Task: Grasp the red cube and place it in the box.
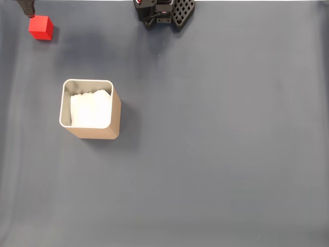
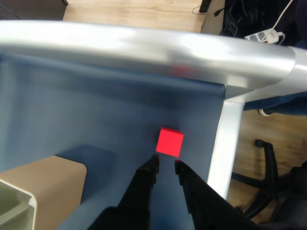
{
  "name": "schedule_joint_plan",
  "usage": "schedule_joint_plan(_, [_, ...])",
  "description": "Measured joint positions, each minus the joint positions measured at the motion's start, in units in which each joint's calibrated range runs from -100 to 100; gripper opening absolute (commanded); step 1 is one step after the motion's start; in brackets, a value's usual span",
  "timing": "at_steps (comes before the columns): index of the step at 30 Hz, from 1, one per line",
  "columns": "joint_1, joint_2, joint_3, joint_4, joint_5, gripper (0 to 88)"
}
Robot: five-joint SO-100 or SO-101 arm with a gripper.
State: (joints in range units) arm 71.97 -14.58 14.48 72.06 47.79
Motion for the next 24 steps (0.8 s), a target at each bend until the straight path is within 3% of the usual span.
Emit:
schedule_joint_plan(13, [4.13, -0.09, 6.83, -3.90, 0.39, 16.1])
schedule_joint_plan(24, [4.51, -0.71, 8.01, -5.93, 0.10, 32.1])
